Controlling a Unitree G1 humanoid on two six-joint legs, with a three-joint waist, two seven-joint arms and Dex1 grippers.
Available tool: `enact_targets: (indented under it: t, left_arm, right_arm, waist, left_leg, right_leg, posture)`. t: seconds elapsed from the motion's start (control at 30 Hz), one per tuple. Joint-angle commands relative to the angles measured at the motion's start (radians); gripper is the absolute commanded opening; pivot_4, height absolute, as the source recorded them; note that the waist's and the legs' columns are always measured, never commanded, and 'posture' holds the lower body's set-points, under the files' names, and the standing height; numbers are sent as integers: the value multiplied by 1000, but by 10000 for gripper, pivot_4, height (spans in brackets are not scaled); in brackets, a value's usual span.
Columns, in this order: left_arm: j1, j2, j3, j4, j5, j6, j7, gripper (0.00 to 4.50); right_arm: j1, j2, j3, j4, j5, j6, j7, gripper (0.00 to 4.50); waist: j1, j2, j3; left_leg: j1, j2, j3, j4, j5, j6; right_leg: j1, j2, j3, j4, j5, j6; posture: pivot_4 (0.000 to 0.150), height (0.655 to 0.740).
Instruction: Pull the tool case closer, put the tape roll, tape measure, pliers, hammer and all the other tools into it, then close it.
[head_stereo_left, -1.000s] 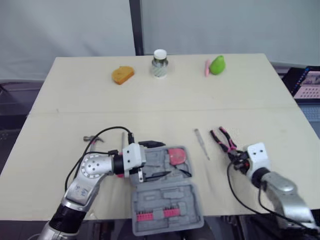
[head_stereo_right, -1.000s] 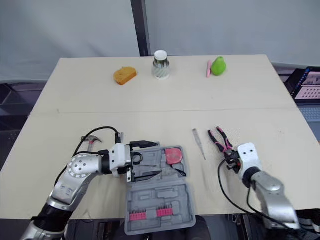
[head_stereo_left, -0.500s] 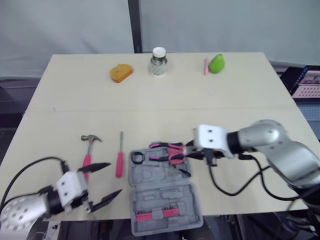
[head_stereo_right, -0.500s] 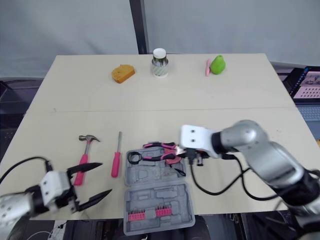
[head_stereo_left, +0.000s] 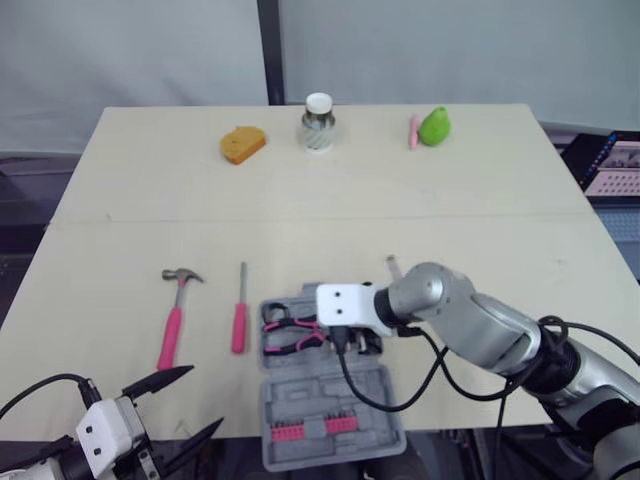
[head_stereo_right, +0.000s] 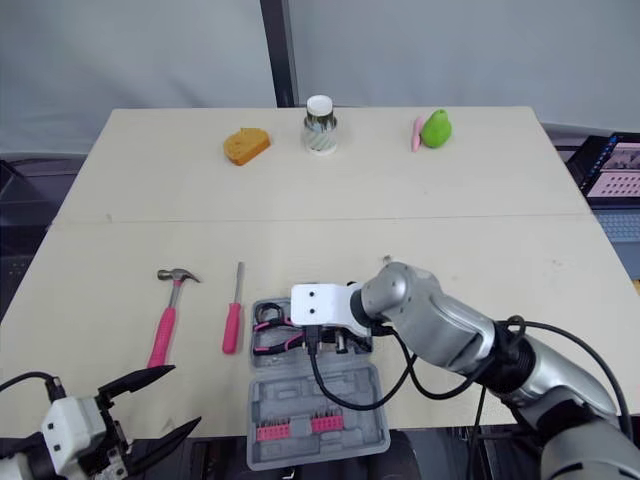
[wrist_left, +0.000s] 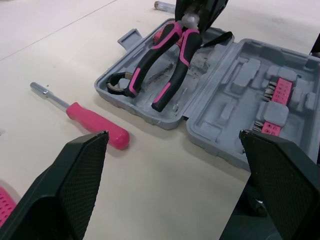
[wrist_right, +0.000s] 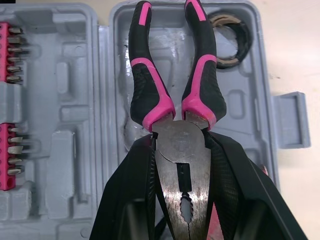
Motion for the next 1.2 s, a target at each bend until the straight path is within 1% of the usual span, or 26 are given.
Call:
enact_targets:
  t: [0.03,0.6,1.2]
  left_arm:
    - [3,1,-6,-35,5,-1,23,45000]
    - [-18,21,-9,-9,14,0,31,45000]
    - [-16,20,-13,-10,28,-2,35,45000]
  right_arm:
    - [-7,0,-9,-15,-10,-26,5,9832]
    - [35,7,10,13,-54,-98,22,9832]
    - [51,38,14,40,-79,-121,18,9832]
  waist:
    - [0,0,0]
    - [-21,0,0]
    - [-21,0,0]
  left_leg:
    - [0,0,0,0,0,0]
    - [0,0,0,-1,0,0]
    - [0,0,0,-1,0,0]
  right_leg:
    - [0,0,0,0,0,0]
    - [-1,0,0,1,0,0]
    - [-1,0,0,1,0,0]
  posture:
    - [1500,7400]
    - [1500,7400]
    - [1500,7400]
